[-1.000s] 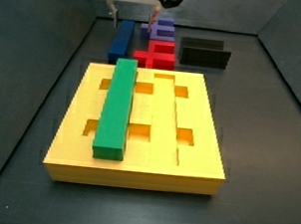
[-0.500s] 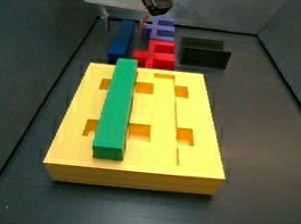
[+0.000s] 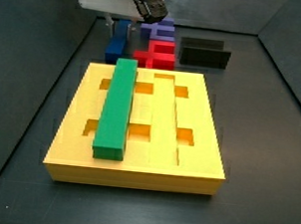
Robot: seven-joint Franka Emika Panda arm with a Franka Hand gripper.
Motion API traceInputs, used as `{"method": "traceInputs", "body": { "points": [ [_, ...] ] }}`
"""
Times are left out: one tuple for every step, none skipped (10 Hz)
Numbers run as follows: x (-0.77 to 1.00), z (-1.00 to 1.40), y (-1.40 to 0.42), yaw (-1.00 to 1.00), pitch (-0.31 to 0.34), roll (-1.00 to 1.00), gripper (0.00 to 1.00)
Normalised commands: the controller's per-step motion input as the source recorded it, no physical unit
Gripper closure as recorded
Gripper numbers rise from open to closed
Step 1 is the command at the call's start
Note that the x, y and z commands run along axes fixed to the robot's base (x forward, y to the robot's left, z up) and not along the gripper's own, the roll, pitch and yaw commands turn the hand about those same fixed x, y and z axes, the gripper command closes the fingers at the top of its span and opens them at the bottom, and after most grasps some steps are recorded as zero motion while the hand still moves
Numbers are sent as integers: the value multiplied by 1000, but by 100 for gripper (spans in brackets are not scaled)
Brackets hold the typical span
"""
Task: Pick up the blue object. Move up. Move to above the board. Insert the blue object.
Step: Pick up the blue object.
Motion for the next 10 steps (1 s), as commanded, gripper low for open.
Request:
{"method": "traceInputs", "body": {
  "points": [
    [0, 0, 0, 0, 0, 0, 100],
    [0, 0, 0, 0, 0, 0, 100],
    [0, 0, 0, 0, 0, 0, 100],
    [0, 0, 0, 0, 0, 0, 100],
    [0, 0, 0, 0, 0, 0, 100],
    [0, 0, 0, 0, 0, 0, 100],
    [0, 0, 0, 0, 0, 0, 100],
    [0, 0, 0, 0, 0, 0, 100],
    [0, 0, 0, 0, 0, 0, 100],
    [0, 0, 0, 0, 0, 0, 100]
  ]
}}
